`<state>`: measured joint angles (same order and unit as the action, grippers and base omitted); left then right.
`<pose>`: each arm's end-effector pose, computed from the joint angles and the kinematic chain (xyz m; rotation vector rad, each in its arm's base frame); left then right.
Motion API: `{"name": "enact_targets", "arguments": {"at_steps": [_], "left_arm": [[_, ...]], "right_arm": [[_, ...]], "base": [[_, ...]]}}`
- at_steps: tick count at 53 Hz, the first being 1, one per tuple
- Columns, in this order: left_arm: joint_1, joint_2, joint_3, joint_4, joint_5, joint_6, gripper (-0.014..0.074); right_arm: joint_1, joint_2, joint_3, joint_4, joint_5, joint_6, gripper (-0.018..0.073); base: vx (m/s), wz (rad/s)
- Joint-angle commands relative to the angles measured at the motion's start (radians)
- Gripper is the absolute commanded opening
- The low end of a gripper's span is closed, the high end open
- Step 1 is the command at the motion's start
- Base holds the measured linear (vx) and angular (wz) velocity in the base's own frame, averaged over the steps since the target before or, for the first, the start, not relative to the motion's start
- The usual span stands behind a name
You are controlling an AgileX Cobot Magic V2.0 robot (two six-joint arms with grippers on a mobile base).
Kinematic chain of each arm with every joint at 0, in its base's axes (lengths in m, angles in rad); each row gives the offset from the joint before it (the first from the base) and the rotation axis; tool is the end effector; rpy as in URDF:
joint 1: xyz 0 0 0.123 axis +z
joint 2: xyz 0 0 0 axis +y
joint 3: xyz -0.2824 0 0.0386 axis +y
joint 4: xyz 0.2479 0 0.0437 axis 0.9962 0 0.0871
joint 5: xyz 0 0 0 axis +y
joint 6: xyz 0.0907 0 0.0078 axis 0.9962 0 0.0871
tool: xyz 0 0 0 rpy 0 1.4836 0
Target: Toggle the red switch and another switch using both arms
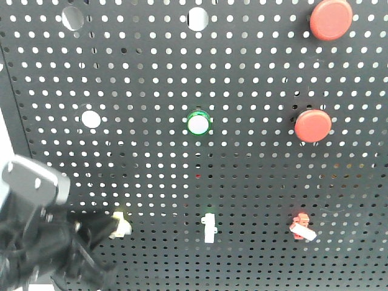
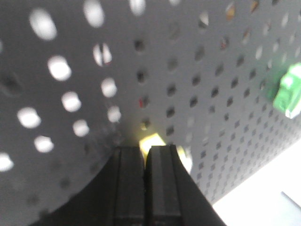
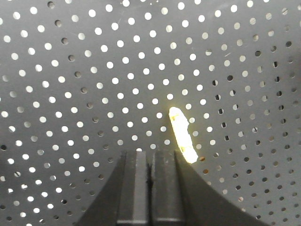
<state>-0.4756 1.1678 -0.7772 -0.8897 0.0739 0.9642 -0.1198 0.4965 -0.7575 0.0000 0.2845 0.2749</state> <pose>0.2251 -0.1219 0.3127 0.5636 1.8496 -0.3229 0.0885 -0.0107 0.4033 0.2957 1.4791 0.1246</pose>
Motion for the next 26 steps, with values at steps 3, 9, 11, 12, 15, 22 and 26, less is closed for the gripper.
{"name": "enact_targets", "arguments": {"at_steps": [3,9,11,12,15,22,26], "left_arm": [[-0.005,-0.013,0.058,-0.021,-0.091,-0.006,0.0003],[-0.007,-0.015,0.102,-0.025,-0.074,-0.006,0.0003],[-0.006,-0.016,0.107,-0.025,-0.057,-0.006,0.0003],[-0.006,-0.02,0.108,-0.025,-0.044,-0.006,0.0003],[-0.006,-0.025,0.106,-0.025,-0.019,-0.006,0.0003],[-0.007,-0.08,0.106,-0.049,-0.016,-0.006,0.0003],[-0.007,-0.122,0.106,-0.048,-0.017,-0.006,0.0003]], "right_arm": [[0.001,0.012,-0.032,-0.006,-0.08,-0.007,-0.0006],[0.001,0.012,-0.032,-0.006,-0.08,-0.007,-0.0006],[0.001,0.012,-0.032,-0.006,-0.08,-0.007,-0.0006],[0.001,0.012,-0.032,-0.006,-0.08,-0.007,-0.0006],[0.001,0.012,-0.032,-0.005,-0.079,-0.007,-0.0006],[0.001,0.012,-0.032,0.025,-0.062,-0.006,-0.0006],[0.001,0.018,-0.032,0.056,-0.033,-0.011,-0.0006]], "base": [[0.0,0.0],[0.0,0.0],[0.0,0.0],[0.0,0.0],[0.0,0.0],[0.0,0.0],[0.0,0.0]]}}
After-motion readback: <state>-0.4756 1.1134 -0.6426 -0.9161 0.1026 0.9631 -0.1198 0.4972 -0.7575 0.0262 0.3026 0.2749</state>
